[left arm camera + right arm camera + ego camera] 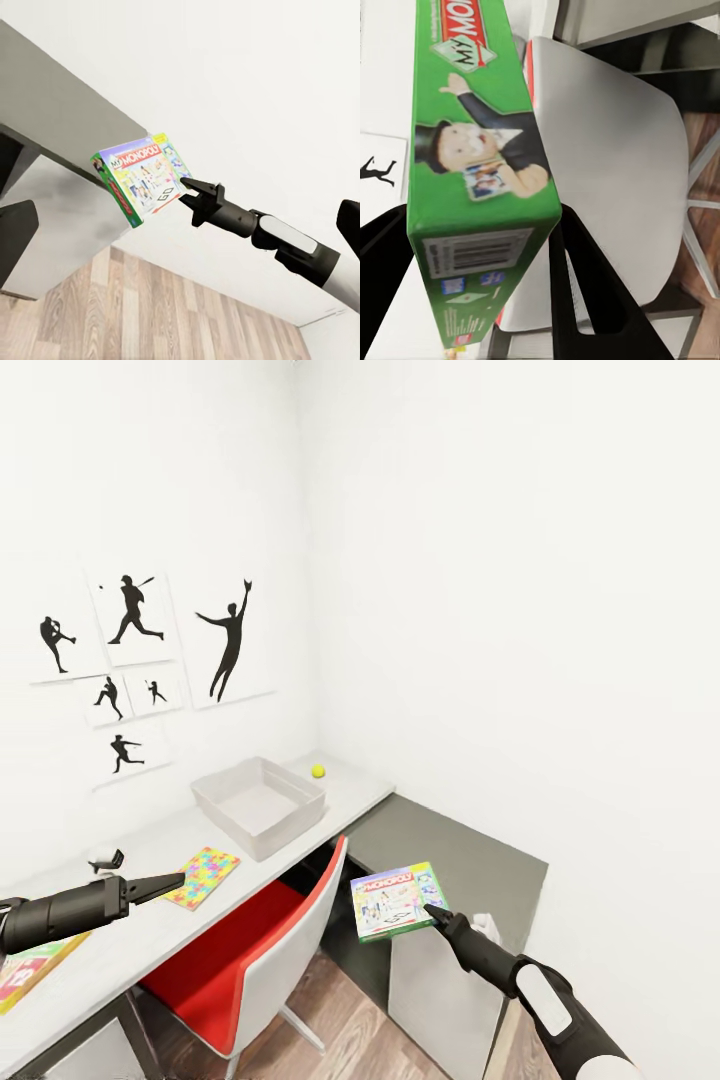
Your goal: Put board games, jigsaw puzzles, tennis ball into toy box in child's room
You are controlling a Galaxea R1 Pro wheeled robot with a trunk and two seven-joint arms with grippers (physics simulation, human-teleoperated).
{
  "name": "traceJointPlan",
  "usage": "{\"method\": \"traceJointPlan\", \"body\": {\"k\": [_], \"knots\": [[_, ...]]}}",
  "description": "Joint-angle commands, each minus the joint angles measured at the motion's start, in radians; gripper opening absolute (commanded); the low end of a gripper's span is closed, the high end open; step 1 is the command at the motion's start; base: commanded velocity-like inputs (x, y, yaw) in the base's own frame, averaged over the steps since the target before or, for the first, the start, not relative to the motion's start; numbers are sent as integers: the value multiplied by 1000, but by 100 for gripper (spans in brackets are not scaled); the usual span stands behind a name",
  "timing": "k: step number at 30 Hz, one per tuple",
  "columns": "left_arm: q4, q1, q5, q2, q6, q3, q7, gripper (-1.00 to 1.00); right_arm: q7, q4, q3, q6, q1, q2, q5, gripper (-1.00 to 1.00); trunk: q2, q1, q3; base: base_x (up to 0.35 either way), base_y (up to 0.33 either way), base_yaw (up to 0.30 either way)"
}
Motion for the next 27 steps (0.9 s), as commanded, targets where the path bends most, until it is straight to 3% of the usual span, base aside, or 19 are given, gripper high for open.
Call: {"method": "traceJointPlan", "body": {"k": [1,14,27], "knots": [[0,-1,-1,0,11,0,-4,100,1,0,-3,9,0,0,-6,-100,-1,0,1,1,-1,238],[0,-1,-2,0,11,0,-4,100,1,-1,-4,9,0,0,-6,-100,-1,0,12,51,0,227],[0,-1,-3,0,11,0,-4,100,1,0,-4,9,0,-1,-6,-100,-1,0,13,14,0,22]]}}
